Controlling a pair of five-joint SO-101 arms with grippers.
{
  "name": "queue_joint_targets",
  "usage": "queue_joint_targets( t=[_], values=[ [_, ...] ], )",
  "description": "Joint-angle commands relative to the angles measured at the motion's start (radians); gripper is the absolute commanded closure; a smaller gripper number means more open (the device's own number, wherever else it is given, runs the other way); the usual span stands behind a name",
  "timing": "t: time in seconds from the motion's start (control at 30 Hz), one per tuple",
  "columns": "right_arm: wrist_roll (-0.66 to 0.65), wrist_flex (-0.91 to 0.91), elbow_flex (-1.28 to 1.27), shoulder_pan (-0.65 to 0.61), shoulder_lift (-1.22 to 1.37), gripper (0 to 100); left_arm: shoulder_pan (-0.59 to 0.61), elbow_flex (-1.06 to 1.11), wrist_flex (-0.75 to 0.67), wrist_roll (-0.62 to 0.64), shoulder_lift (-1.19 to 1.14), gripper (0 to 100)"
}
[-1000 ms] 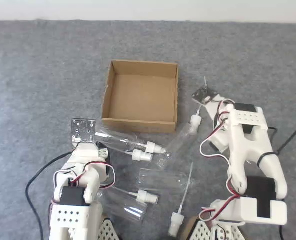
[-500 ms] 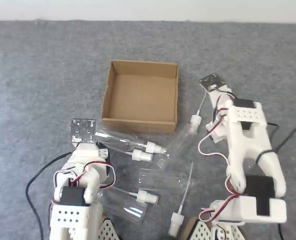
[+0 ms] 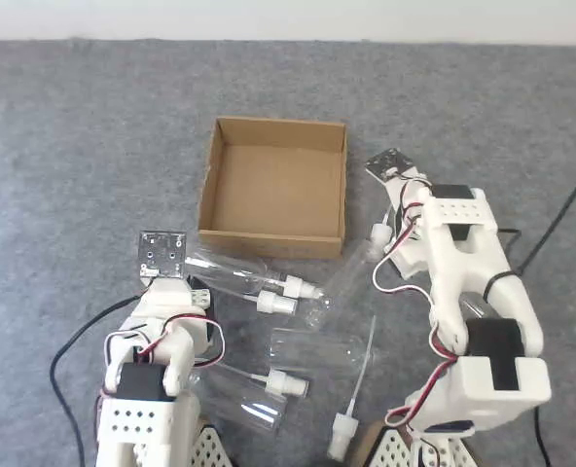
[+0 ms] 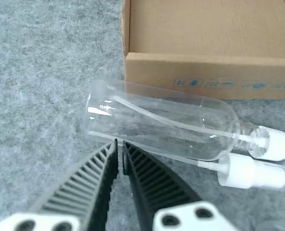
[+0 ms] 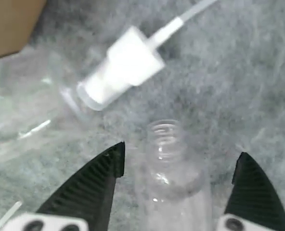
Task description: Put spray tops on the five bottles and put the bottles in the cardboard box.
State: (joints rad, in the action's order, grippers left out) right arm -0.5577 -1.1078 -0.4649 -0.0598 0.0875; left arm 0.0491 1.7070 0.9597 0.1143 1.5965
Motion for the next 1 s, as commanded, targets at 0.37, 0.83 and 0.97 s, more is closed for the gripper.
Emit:
queue_joint_targets(
  t=[0.37, 0.83, 0.97],
  values=[
    [-0.158, -0.097, 0.064, -0.008, -0.018, 67.6, -0.003, -0.016, -0.002, 0.000, 0.012, 99],
    [-0.209, -0.099, 0.061, 0.070, -0.015, 70.1, -0.003, -0.016, -0.002, 0.000, 0.012, 99],
    [-0.270, -0.101, 0.057, 0.070, -0.013, 76.2, -0.003, -0.016, -0.002, 0.000, 0.012, 99]
  ],
)
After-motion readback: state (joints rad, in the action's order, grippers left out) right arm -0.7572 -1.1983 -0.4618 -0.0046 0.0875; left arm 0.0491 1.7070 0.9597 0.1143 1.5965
